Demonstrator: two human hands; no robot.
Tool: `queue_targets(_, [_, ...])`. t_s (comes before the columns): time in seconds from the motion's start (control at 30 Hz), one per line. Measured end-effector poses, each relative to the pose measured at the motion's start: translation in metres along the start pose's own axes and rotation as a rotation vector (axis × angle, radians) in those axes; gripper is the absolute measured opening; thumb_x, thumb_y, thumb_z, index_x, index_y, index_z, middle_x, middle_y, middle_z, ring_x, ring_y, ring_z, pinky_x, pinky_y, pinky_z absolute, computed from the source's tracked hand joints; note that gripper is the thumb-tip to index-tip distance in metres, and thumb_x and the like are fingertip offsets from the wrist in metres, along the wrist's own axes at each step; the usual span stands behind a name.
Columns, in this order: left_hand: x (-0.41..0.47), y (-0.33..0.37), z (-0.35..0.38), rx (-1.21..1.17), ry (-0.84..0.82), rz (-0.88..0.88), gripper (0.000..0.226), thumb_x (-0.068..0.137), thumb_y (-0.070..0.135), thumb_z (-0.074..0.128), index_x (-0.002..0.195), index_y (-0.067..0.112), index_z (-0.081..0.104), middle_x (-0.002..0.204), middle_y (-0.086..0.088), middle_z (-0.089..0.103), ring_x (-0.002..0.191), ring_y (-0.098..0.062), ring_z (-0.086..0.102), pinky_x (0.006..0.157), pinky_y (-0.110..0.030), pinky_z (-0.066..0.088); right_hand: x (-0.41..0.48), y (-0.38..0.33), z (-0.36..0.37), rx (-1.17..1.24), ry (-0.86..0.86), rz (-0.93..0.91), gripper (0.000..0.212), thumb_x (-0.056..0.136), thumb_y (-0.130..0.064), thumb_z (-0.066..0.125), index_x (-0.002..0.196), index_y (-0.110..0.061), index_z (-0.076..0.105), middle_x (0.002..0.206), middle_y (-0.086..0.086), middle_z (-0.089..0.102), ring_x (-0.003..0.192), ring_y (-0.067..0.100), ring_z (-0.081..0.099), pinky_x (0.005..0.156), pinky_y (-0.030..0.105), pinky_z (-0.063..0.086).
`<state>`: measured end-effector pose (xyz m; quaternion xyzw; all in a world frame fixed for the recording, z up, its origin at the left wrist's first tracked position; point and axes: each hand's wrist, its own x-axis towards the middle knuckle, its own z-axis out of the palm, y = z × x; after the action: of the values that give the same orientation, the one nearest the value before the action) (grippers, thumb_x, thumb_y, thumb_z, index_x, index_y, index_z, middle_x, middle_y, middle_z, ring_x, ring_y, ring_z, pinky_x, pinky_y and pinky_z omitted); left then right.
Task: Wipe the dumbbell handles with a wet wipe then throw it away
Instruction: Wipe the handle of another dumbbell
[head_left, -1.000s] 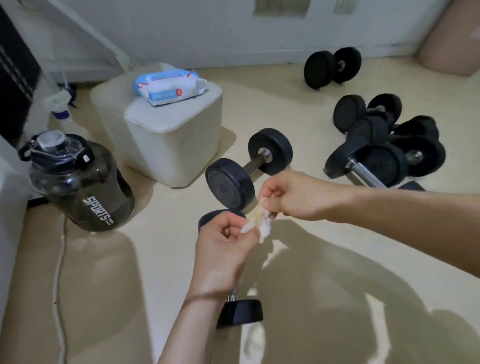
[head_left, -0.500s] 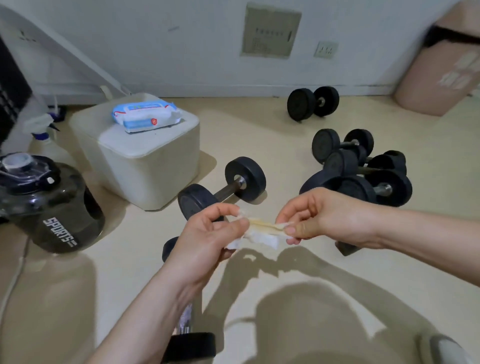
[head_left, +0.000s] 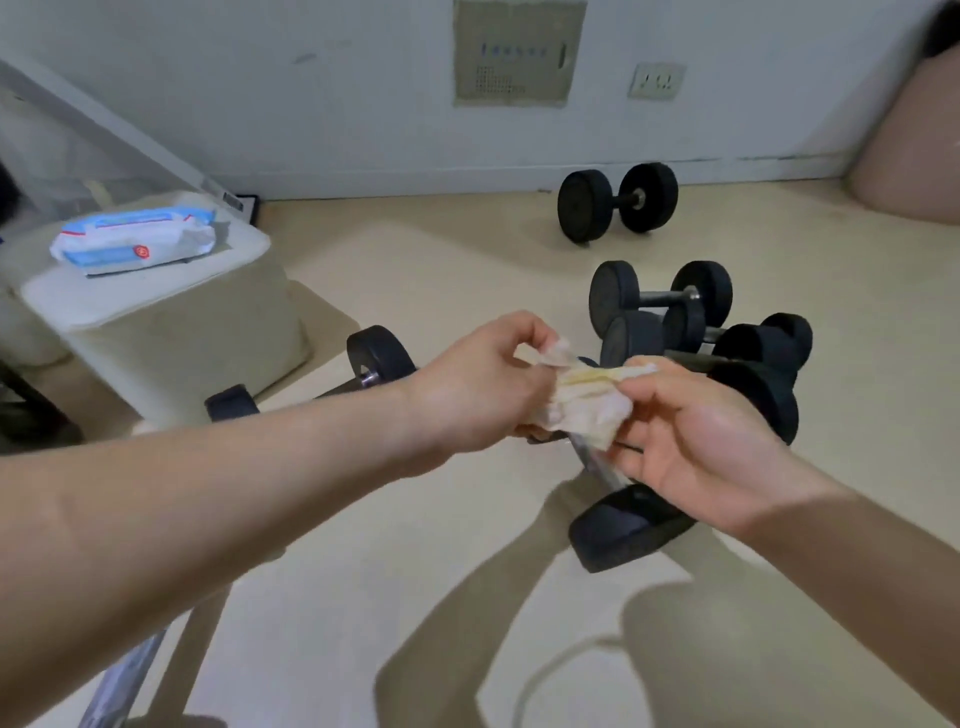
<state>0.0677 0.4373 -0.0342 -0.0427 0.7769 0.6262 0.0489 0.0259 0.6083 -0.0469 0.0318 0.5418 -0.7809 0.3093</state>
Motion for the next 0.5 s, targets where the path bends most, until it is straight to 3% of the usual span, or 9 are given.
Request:
queue_targets(0.07, [0.022,0.012,0.037,-0.009,0.01,0.022,0.012,0.095,0.008,0.048,0.091,0.018,0.052,0.067,-0.009,0.063,0.055,-0.017,0.053,0.061,-0.034,0.043,0.007,-0.014,-0.032,0.008,0.131,-0.067,0.021,0.093,0.002,0.042,0.101,-0.015,0.052,0.102,0.021,0.063,0.069,0.021,0.062,0.047,0.025,0.05])
queue_targets(0.13, [0.039,0.018,0.069,-0.017,0.049,0.029,0.011,0.096,0.01,0.047,0.091,0.019,0.051,0.054,0.0,0.056,0.046,-0.013,0.049,0.056,-0.031,0.042,0.013,-0.026,-0.063,-0.001,0.178,-0.084,0.021,0.093,0.0,0.045,0.098,-0.017,0.055,0.097,0.018,0.063,0.057,0.014,0.053,0.041,0.018,0.04])
queue_targets(0.2, [0.051,0.013,0.092,-0.05,0.114,-0.005,0.009,0.097,0.01,0.045,0.094,0.017,0.05,0.046,0.005,0.049,0.042,-0.011,0.044,0.048,-0.024,0.039,0.017,-0.031,-0.09,-0.017,0.105,-0.061,0.018,0.094,-0.004,0.047,0.096,-0.015,0.061,0.089,0.013,0.061,0.049,0.009,0.046,0.039,0.015,0.035])
queue_targets(0.3, [0.057,-0.005,0.118,-0.15,0.225,-0.094,0.006,0.098,0.011,0.044,0.1,0.012,0.05,0.044,0.006,0.046,0.04,-0.012,0.041,0.041,-0.021,0.035,0.021,-0.029,-0.124,-0.01,-0.021,-0.002,0.024,0.09,-0.015,0.053,0.111,-0.011,0.064,0.079,0.009,0.053,0.048,0.007,0.037,0.038,0.015,0.031])
queue_targets(0.4, [0.052,-0.022,0.142,-0.305,0.295,-0.222,0.01,0.098,0.017,0.049,0.102,0.009,0.053,0.059,-0.003,0.057,0.051,-0.018,0.048,0.045,-0.023,0.04,0.024,-0.022,-0.148,-0.156,-0.207,0.039,0.043,0.071,-0.02,0.073,0.113,-0.017,0.067,0.086,0.011,0.061,0.057,0.017,0.045,0.046,0.019,0.037])
queue_targets(0.5, [0.043,-0.039,0.165,-0.438,0.325,-0.324,0.013,0.098,0.023,0.051,0.1,0.011,0.055,0.081,-0.011,0.069,0.07,-0.022,0.063,0.065,-0.032,0.049,0.028,-0.012,-0.16,-0.635,-0.43,0.078,0.03,0.074,-0.008,0.076,0.101,-0.019,0.073,0.096,0.009,0.073,0.084,0.023,0.068,0.072,0.028,0.053])
